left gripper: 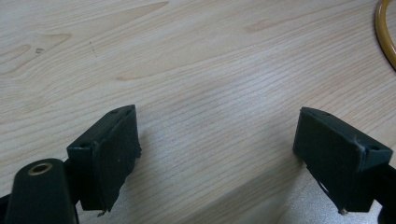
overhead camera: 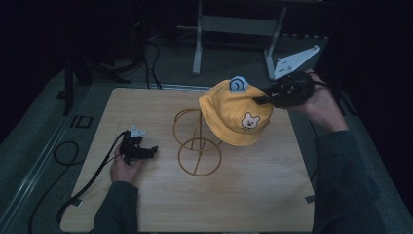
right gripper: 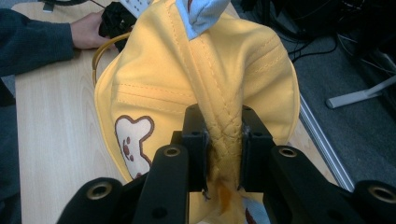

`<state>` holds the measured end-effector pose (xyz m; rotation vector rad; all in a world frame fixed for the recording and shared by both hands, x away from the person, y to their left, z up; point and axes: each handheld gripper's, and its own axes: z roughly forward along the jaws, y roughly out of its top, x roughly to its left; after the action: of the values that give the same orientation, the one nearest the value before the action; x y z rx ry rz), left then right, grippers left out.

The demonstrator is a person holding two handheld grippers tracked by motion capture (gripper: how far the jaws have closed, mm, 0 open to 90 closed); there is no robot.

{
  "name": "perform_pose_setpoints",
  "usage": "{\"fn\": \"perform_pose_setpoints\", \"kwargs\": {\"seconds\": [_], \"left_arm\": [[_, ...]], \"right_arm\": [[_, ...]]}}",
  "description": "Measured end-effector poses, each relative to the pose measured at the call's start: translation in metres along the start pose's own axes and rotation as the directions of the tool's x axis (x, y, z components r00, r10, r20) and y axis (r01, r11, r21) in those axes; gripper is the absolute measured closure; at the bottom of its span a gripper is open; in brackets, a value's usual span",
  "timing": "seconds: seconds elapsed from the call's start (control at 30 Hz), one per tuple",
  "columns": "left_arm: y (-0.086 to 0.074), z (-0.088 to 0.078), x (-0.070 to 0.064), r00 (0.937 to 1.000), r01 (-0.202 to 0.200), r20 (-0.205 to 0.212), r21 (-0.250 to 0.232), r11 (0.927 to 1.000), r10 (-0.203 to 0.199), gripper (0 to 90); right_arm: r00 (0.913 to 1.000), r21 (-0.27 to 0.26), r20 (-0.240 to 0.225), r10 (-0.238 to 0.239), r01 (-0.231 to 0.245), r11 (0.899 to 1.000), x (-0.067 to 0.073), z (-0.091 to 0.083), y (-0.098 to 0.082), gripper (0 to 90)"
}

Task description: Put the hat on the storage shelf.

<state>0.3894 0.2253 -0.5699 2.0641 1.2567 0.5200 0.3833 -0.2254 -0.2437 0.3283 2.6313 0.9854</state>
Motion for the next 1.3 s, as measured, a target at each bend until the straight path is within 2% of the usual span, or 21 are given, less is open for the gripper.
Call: {"fn": "perform_pose_setpoints", "kwargs": {"seconds": [1.0,1.3], "left_arm": [[0.0,0.0,0.0,1.0,0.0,0.0,0.0,1.0,0.0,14.3],[0.0,0.0,0.0,1.0,0.0,0.0,-0.001,1.0,0.0,14.3]], "right_arm": [[0.9985,0.046,0.001,-0.055,0.055,0.997,0.008,0.011,0.042,76.4],[0.9977,0.08,-0.009,-0.067,0.068,0.994,0.011,0.022,0.053,76.3]]}}
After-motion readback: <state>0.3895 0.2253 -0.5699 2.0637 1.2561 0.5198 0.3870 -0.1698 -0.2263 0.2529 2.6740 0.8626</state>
